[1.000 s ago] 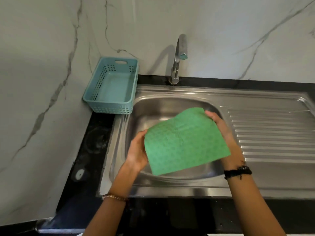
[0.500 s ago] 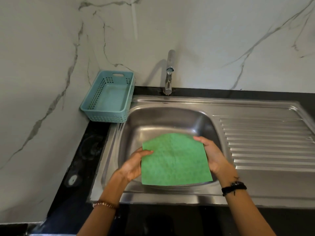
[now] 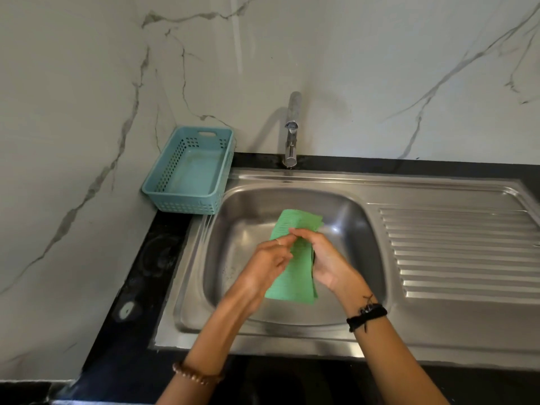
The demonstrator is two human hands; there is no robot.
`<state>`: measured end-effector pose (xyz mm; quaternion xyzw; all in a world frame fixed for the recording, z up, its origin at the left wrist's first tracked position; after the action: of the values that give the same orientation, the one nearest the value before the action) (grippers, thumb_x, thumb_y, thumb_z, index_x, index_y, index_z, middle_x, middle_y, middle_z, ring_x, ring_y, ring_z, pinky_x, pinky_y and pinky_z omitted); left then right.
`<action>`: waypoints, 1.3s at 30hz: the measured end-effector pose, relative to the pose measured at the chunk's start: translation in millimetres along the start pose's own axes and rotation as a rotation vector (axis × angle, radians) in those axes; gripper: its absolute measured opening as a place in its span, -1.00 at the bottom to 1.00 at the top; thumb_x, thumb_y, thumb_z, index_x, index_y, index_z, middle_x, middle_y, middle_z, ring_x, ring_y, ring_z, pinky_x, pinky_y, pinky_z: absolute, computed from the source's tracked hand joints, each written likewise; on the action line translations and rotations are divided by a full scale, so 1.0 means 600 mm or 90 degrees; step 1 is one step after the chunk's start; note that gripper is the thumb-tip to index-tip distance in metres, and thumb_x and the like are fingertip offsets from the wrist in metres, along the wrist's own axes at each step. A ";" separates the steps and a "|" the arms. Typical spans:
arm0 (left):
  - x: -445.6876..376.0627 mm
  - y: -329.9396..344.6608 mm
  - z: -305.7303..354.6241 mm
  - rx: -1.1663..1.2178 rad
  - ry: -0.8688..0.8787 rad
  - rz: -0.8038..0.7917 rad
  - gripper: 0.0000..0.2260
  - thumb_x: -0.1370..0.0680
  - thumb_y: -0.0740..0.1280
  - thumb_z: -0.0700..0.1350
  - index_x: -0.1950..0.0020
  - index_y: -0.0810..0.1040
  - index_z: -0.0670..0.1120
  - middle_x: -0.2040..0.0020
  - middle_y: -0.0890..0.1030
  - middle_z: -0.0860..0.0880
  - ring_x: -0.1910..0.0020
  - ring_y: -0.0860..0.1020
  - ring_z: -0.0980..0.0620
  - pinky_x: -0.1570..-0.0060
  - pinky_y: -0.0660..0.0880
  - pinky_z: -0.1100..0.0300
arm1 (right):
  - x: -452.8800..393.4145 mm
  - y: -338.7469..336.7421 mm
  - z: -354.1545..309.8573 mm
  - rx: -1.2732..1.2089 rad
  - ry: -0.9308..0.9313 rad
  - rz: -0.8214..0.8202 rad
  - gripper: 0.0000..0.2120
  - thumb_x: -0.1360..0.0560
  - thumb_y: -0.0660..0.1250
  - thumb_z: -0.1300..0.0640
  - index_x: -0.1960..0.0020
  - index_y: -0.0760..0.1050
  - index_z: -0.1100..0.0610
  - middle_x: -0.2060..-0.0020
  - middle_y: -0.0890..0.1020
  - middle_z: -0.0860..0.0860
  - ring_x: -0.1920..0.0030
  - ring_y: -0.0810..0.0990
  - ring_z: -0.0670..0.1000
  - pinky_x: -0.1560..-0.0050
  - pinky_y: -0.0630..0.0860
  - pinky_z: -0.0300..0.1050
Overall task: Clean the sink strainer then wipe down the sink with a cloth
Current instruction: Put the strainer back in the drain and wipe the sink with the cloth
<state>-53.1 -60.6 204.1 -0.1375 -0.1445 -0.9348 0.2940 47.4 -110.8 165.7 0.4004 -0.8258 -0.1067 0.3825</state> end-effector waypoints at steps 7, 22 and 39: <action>-0.032 -0.064 -0.025 0.001 -0.017 0.111 -0.82 -0.52 0.30 -0.10 -0.11 0.54 0.02 0.04 0.65 0.06 0.15 0.63 0.18 0.19 0.51 0.24 | 0.001 -0.007 -0.022 0.026 -0.041 -0.093 -0.79 -0.31 0.35 0.16 0.10 0.68 0.13 0.17 0.72 0.08 0.17 0.70 0.05 0.25 0.62 -0.08; -0.094 -0.245 0.115 -0.290 -0.012 0.008 -0.45 -0.53 0.16 -0.36 -0.34 0.13 0.16 -0.02 0.52 0.08 0.10 0.52 0.17 0.42 0.53 0.22 | -0.101 0.152 -0.088 0.488 -0.101 -0.197 -0.16 -0.44 0.27 0.43 -0.43 -0.03 -0.21 -0.13 0.49 -0.09 -0.14 0.50 -0.04 0.07 0.58 -0.04; -0.378 -0.429 0.126 -0.926 -0.117 0.150 -0.41 -0.58 0.13 -0.24 -0.52 -0.05 0.04 -0.50 -0.02 -0.27 -0.39 0.25 -0.28 -0.29 0.33 -0.12 | -0.416 0.329 -0.093 1.144 -0.186 0.038 -0.27 -0.54 0.18 0.34 -0.50 -0.25 0.27 -0.47 0.00 0.29 -0.25 0.47 0.24 -0.17 0.42 0.01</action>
<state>-12.8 283.8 147.5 -0.3898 0.5031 -0.7412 0.2135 69.2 211.6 162.7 0.5084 -0.6484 0.5374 -0.1798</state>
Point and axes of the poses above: each hand's wrist, its own x-axis away from the middle knuckle, its own y-axis out of the palm, z = x × y, the point moved 2 cm from there along -x, towards the middle knuckle
